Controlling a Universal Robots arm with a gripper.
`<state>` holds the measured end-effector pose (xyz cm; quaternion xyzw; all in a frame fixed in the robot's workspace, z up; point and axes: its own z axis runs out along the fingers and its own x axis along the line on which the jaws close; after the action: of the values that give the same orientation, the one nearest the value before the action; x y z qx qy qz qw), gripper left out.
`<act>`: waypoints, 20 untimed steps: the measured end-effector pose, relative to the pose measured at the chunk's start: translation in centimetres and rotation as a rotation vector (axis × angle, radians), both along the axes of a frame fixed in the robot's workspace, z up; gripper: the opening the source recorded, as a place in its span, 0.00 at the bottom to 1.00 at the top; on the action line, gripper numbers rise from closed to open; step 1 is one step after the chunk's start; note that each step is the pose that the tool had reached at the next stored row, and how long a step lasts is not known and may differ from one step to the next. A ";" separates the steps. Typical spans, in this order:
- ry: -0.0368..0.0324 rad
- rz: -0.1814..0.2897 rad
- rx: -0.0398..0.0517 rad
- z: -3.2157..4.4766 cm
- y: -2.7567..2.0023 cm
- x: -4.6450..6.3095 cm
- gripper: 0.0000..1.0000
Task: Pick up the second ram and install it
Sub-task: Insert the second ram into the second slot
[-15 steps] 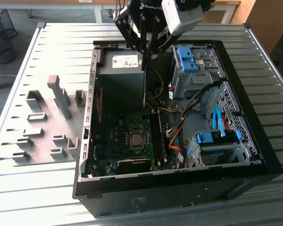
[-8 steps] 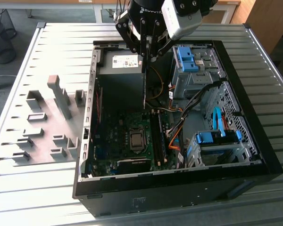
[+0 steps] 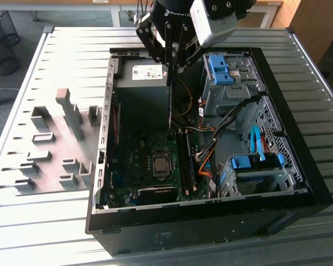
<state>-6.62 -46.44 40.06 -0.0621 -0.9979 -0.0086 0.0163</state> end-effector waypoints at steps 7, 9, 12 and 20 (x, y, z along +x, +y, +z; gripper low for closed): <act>0.0001 0.000 -0.0002 -0.29 0.00 0.0 0.14; 0.0001 0.000 -0.0001 -0.37 0.00 0.0 0.14; 0.0001 0.000 -0.0002 -0.42 0.00 0.0 0.14; 0.0000 0.000 -0.0001 -0.59 0.00 0.0 0.14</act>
<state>-6.62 -46.45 39.48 -0.0621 -0.9979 -0.0086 0.0163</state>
